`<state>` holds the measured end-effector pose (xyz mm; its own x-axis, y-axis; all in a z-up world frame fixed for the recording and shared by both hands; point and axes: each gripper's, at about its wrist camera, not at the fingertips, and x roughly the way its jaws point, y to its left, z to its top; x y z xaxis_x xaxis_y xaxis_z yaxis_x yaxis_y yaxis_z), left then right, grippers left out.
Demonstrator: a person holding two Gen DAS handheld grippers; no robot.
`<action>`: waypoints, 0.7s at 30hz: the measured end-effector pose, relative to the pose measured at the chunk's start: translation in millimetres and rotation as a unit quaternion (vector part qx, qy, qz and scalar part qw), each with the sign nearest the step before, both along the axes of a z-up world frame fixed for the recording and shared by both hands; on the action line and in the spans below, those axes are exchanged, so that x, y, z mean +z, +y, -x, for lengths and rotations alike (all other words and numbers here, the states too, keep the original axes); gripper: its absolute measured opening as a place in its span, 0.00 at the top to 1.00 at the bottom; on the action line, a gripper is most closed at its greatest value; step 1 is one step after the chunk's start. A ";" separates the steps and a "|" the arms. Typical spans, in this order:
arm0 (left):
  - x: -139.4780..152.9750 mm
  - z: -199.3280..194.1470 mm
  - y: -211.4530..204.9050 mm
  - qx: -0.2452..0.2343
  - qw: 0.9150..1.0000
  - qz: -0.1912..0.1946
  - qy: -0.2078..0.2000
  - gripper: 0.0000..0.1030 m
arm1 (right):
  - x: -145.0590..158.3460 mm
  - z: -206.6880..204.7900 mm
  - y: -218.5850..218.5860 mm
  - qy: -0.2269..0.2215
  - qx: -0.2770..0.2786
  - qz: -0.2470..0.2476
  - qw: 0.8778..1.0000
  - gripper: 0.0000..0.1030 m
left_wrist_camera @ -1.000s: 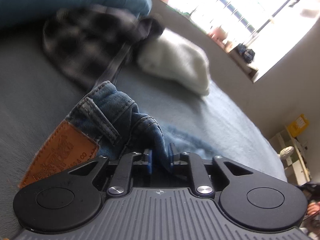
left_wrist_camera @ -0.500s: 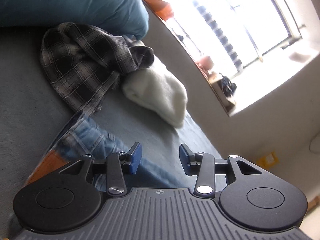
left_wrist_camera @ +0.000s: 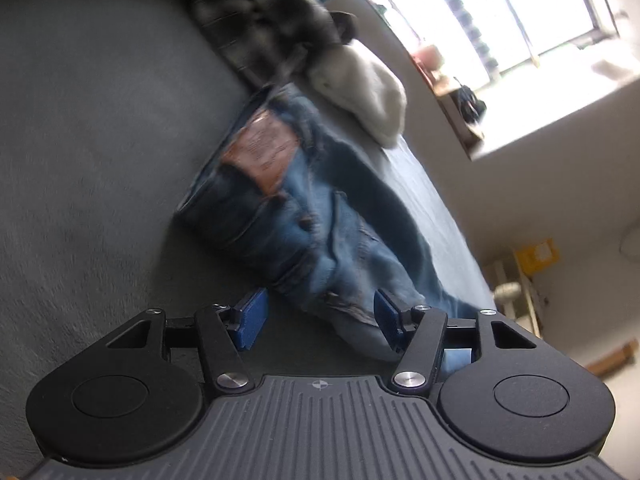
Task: Fold clothes
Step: 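Lift the waistband with the left tool and fold it over toward the legs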
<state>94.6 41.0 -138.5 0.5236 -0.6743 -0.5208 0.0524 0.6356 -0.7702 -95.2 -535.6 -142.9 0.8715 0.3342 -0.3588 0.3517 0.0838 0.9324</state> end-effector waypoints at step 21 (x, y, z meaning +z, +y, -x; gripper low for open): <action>-28.8 0.0 -10.3 0.085 0.995 0.046 0.002 0.41 | -112.5 -87.3 70.4 0.000 -0.126 -0.121 0.985 0.55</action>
